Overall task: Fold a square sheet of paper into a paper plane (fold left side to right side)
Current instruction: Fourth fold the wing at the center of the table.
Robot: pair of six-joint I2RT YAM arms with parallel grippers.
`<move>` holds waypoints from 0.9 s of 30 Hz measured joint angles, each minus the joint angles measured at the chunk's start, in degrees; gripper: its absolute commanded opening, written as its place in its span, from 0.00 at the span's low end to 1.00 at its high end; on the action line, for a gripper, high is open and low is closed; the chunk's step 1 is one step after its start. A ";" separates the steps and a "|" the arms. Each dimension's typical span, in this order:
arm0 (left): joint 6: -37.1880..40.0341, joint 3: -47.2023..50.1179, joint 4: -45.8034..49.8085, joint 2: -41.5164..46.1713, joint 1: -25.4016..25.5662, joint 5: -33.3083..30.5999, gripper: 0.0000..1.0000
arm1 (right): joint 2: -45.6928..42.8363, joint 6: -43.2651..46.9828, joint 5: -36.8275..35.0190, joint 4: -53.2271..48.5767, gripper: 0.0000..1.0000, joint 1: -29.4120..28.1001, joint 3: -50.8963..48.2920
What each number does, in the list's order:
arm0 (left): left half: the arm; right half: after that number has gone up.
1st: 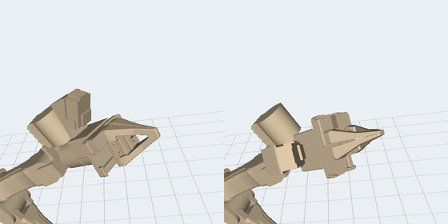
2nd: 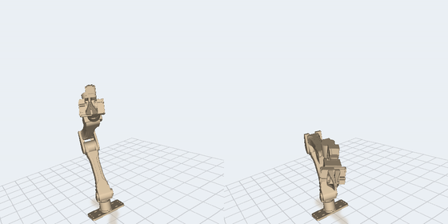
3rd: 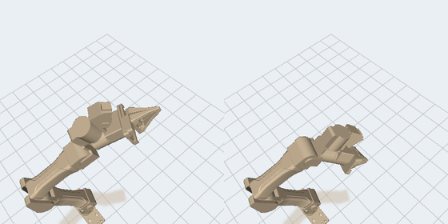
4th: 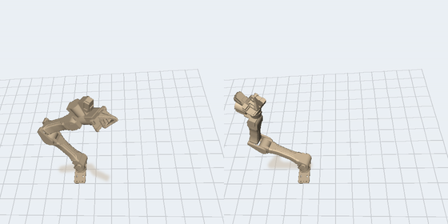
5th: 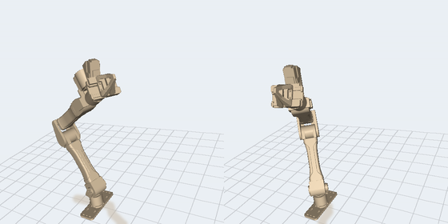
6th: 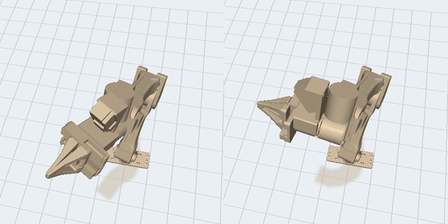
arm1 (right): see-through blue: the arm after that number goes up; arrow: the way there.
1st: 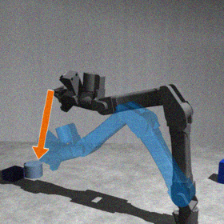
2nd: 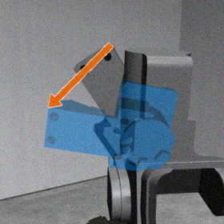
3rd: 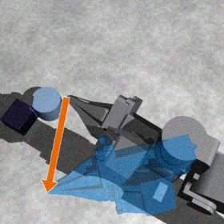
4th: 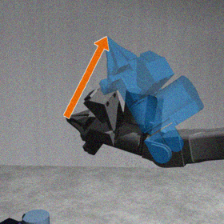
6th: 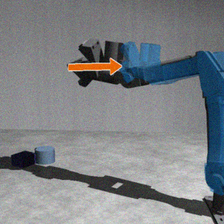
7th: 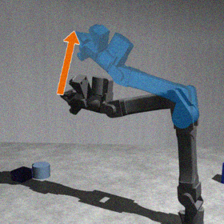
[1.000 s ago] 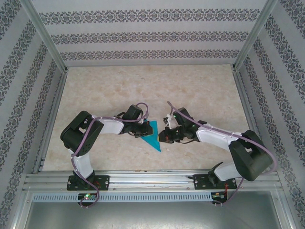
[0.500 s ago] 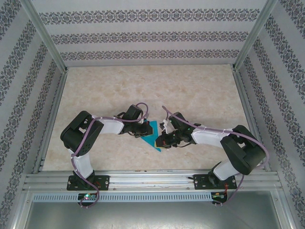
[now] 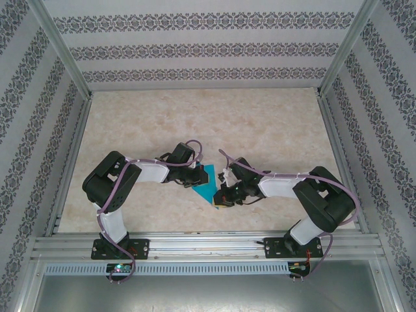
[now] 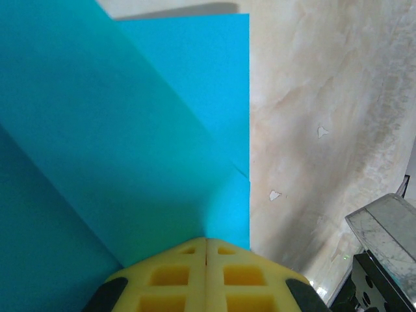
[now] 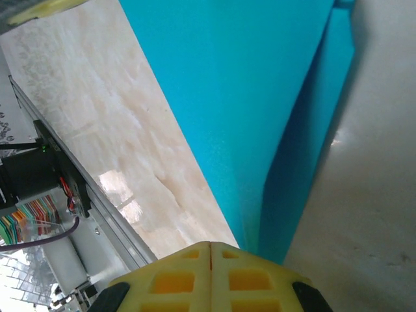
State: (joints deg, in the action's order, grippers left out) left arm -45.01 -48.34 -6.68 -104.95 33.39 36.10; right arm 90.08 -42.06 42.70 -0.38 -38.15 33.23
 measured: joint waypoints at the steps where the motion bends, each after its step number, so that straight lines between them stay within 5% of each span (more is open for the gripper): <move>1: 0.00 0.00 0.00 0.00 0.00 0.00 0.03 | 0.04 0.00 -0.02 0.00 0.00 0.00 0.00; 27: 0.02 0.00 0.02 0.00 0.00 -0.02 0.03 | 1.27 0.20 -1.33 0.31 0.00 -0.63 -0.52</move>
State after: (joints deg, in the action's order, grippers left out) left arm -44.99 -48.34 -6.66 -104.95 33.39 36.07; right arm 91.35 -41.87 41.36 -0.08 -38.79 32.71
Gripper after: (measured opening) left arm 0.057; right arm 0.057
